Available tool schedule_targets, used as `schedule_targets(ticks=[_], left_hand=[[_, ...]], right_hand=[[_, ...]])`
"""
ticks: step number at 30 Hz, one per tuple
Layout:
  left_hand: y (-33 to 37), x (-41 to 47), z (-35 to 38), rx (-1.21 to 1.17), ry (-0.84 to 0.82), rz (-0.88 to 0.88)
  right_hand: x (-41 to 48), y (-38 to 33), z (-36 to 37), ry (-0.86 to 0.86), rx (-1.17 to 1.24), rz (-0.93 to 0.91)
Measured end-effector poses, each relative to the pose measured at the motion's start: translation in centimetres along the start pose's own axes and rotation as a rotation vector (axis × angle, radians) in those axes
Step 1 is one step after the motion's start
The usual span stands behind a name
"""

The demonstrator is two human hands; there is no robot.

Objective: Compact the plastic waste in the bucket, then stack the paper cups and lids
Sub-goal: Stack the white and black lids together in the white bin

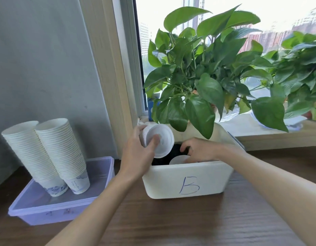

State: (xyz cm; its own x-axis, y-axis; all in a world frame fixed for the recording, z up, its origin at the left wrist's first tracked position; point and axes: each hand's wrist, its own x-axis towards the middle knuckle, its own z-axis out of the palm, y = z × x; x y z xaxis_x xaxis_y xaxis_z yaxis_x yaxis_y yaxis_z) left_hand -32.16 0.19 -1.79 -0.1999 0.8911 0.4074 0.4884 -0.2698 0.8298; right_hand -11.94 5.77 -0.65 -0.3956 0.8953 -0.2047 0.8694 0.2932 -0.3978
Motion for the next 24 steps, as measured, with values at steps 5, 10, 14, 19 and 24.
schedule_targets(ticks=[5, 10, 14, 19, 24], left_hand=[[0.2, 0.0, -0.1, 0.027, -0.009, 0.013], [0.6, -0.2, -0.3, 0.002, -0.013, 0.007], [1.0, -0.1, -0.6, -0.057, 0.013, -0.02], [1.9, 0.3, -1.5, -0.175, 0.098, -0.062], [1.9, 0.3, -1.9, -0.195, 0.118, -0.065]], right_hand=[[-0.2, -0.1, -0.2, -0.043, 0.063, -0.009], [-0.7, -0.3, -0.3, 0.048, 0.086, -0.03], [-1.0, -0.5, -0.6, 0.212, 0.093, -0.031], [-0.7, -0.8, -1.3, 0.425, 0.19, -0.045], [0.1, -1.0, -0.9, 0.239, 0.032, 0.025]])
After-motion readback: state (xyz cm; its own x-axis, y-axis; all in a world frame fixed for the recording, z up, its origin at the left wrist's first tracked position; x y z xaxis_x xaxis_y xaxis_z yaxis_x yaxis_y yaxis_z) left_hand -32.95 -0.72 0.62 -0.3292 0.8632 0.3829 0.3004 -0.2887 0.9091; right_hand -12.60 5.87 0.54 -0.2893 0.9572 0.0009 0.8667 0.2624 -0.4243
